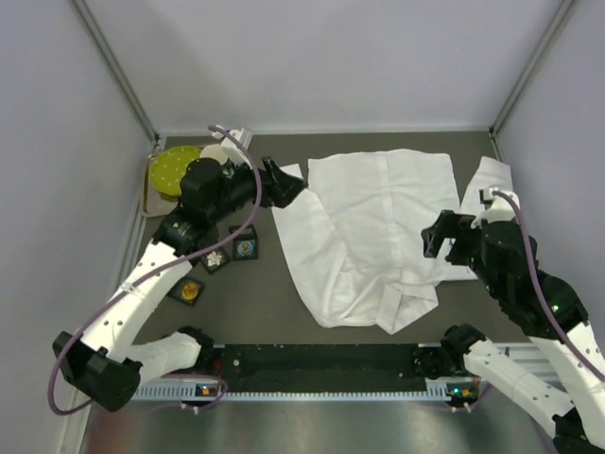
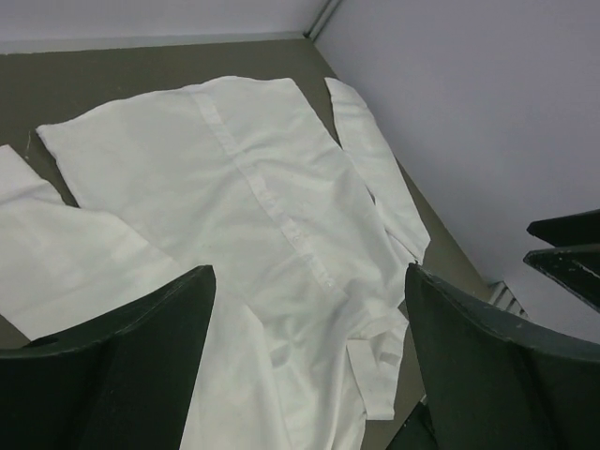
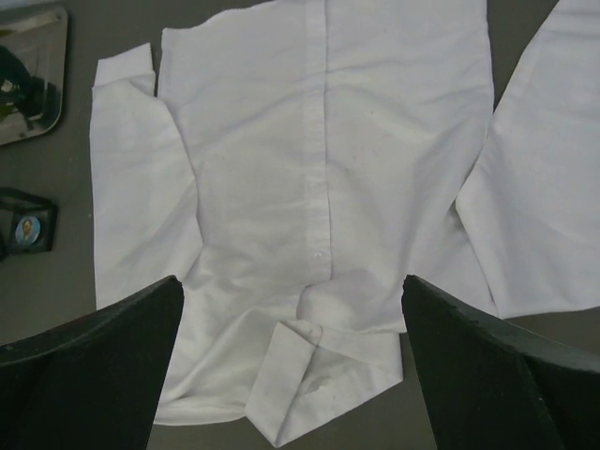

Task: Remove the brooch from the garment
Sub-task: Reset both arms

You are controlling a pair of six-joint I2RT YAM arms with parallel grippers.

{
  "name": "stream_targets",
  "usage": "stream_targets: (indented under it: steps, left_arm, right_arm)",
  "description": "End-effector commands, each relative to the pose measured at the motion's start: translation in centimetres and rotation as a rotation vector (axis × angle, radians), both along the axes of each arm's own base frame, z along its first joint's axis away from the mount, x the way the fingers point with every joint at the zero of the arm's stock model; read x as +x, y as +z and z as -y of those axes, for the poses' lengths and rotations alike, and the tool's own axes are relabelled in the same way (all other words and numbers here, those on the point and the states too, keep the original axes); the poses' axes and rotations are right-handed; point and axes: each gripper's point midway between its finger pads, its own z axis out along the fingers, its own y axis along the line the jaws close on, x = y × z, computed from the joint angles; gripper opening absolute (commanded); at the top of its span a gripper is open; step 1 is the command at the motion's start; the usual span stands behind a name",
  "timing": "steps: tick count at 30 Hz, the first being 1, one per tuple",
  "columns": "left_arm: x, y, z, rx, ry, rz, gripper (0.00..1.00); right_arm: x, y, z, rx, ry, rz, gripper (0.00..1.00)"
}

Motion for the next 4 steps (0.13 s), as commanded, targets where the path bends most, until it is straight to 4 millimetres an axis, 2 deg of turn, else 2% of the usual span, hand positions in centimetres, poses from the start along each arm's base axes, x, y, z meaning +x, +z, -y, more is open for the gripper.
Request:
stream_targets:
  steps: [1, 4]
  left_arm:
    - [-2.2, 3.6, -0.1, -0.044, -0.06, 0.077, 0.87]
    - [-2.8, 4.3, -0.4, -0.048, -0.062, 0.096, 0.87]
  right_arm:
    - [-0.6, 2.4, 1.8, 0.0, -0.054, 0.069, 0.99]
    - [-1.0, 3.4, 1.9, 0.015, -0.045, 0.097, 0.99]
